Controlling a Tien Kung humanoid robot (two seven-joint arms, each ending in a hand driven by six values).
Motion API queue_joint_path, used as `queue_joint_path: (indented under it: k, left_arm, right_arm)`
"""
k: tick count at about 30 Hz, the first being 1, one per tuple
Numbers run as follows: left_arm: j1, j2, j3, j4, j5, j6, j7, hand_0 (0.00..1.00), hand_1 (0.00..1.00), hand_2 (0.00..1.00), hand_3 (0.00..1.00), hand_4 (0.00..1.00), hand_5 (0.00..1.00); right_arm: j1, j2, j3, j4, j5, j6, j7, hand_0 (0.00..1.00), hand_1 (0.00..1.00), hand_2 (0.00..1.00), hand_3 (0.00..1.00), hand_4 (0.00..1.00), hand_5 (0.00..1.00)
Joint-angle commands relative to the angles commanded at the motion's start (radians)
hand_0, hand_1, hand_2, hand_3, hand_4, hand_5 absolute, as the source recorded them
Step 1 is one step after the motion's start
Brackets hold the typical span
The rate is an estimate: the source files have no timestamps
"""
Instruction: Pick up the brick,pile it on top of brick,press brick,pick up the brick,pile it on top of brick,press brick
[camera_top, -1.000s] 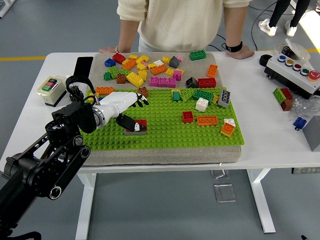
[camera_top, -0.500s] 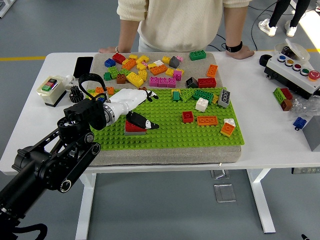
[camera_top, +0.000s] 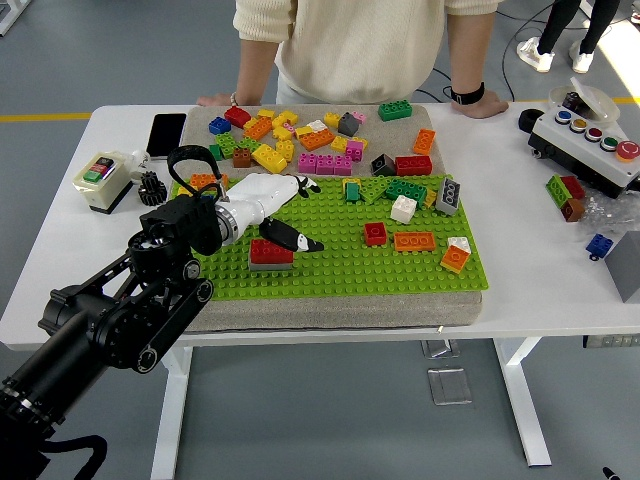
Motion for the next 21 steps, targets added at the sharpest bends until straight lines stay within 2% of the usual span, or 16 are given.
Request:
queue_joint_path:
  k: [21]
  left_arm:
    - [-0.006,-0.003,0.010,0.074,0.000,0.050,-0.024,0.849,0.787,0.812,0.854,0.998,0.484]
  right_arm:
    - [0.001,0.002,-0.004,0.000,-0.001,0.000,0.000,0.752,0.676,0.721,0.715,0.998,0.647]
